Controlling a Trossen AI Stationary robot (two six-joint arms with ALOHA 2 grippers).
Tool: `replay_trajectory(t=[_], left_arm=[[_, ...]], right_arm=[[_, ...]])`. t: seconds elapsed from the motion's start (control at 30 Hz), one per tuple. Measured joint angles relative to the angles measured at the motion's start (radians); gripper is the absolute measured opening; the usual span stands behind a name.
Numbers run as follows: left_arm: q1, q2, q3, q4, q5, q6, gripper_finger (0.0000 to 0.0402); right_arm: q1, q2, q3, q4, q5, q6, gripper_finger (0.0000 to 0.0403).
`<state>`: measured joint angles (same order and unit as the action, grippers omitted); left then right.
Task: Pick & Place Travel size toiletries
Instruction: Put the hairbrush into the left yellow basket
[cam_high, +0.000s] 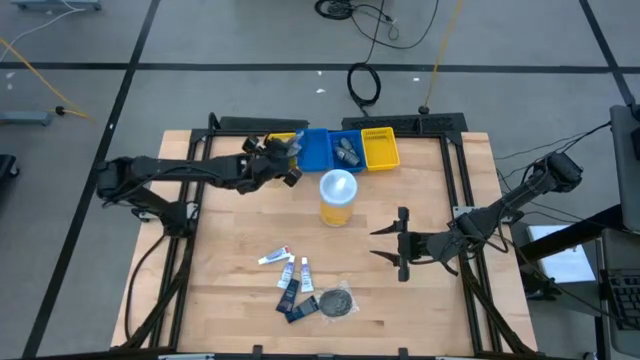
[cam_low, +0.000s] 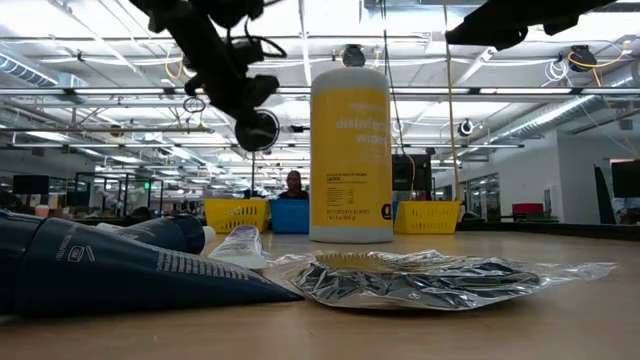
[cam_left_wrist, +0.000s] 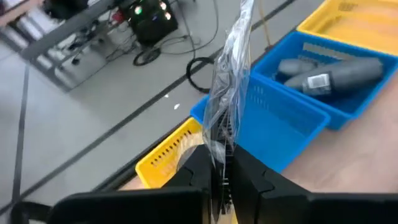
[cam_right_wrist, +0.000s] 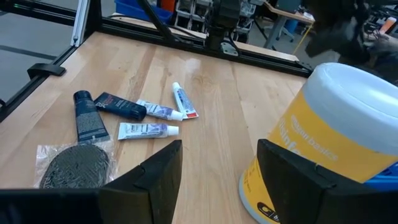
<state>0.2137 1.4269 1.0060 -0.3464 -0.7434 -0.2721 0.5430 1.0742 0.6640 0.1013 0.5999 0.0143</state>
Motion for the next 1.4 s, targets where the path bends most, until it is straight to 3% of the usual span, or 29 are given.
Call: replay_trajectory(t=[0.1,0.33,0.53,0.83,1.07,1.4], left_arm=[[0.026,0.033,-0.001,-0.038,0.009,-0.03,0.0034],[0.074,0.108,-0.001,-0.064,0.04,-0.062,0.0012],[0.114,0.154,-0.001,-0.104,0.04,-0.127,0.0039],[0.14,0.205,0.0,-0.115,0.107,-0.154,0.0019],[0.141,0.205,-0.001,-0.12,0.026,-0.184,0.0094],[0.147,0.205,-0.001,-0.121,0.061,-0.186,0.0162]], right_arm=[[0.0,0.0,0.0,0.0,0.0,0.0,0.0201],[0.0,0.0,-0.003,-0.001,-0.001,0.007,0.02],[0.0,0.001,-0.006,-0.002,-0.001,0.018,0.02],[0.0,0.001,-0.006,-0.001,0.0,0.019,0.02],[0.0,0.001,-0.006,-0.002,0.0,0.019,0.0197],[0.0,0.001,-0.006,-0.002,0.001,0.019,0.0196]])
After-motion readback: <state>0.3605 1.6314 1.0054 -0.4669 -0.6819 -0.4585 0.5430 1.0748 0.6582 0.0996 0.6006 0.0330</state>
